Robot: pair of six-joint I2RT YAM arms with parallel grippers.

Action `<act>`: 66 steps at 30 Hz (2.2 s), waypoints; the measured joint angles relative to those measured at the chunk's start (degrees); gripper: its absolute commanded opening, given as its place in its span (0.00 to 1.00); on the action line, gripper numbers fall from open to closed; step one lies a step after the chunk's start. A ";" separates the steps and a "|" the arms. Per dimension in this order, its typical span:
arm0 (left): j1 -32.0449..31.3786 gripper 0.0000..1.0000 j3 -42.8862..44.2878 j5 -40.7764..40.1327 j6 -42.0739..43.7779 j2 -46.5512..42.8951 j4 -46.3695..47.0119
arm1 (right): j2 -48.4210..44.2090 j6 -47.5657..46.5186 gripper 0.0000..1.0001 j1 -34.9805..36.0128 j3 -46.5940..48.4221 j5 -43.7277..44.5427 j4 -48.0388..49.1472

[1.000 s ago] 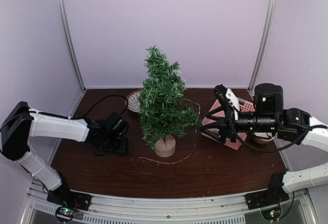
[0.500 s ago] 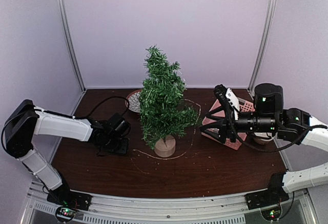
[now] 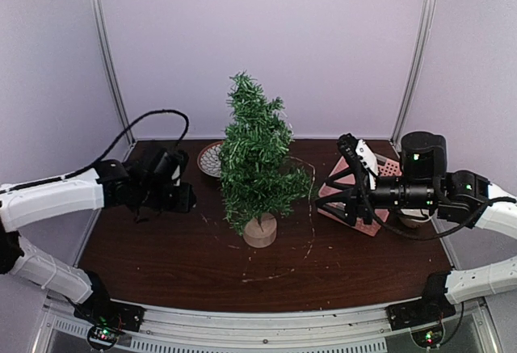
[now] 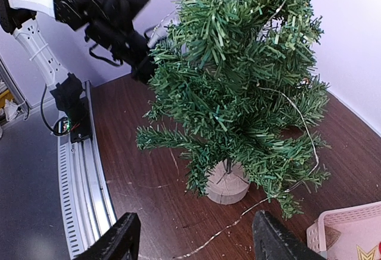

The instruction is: Decorate the small christmas tree

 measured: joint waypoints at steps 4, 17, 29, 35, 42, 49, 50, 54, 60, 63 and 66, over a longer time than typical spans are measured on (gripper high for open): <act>-0.02 0.17 8.79 -1.03 5.22 -9.01 -4.59 | -0.04 0.00 0.68 0.00 0.00 -0.02 0.00; 0.00 0.18 36.59 0.13 19.21 -14.78 -20.96 | -0.66 0.00 0.68 0.00 0.02 -0.07 0.07; -0.02 0.15 34.93 3.06 21.53 -16.63 -27.15 | -1.05 -0.02 0.67 0.00 0.02 -1.09 0.26; -0.02 0.14 25.90 2.56 19.19 -16.61 -33.94 | -0.55 -0.02 0.67 0.00 0.02 -1.53 0.52; -0.02 0.15 23.02 13.00 18.88 -23.63 -36.94 | 0.20 -1.16 0.67 0.00 0.02 -1.81 1.16; -0.02 0.14 29.38 22.58 21.18 -23.98 -34.67 | 0.74 -1.62 0.67 0.00 0.02 -3.13 1.88; -0.02 0.14 31.65 23.37 21.75 -22.69 -34.12 | 0.74 -1.66 0.67 0.00 0.02 -3.23 2.08; -0.02 0.14 40.94 27.02 23.91 -17.51 -31.78 | 0.72 -1.70 0.68 0.00 0.02 -3.89 2.27; -0.02 0.14 45.18 29.92 25.51 -15.41 -30.34 | 0.94 -1.01 0.69 0.02 -0.11 -6.99 3.54; -0.02 0.13 45.13 30.51 25.51 -15.54 -30.12 | 2.23 -0.22 0.69 0.48 -0.20 -8.81 4.81; -0.02 0.13 45.09 30.23 25.44 -16.35 -28.87 | 3.32 0.15 0.71 0.68 -0.48 -9.35 5.20</act>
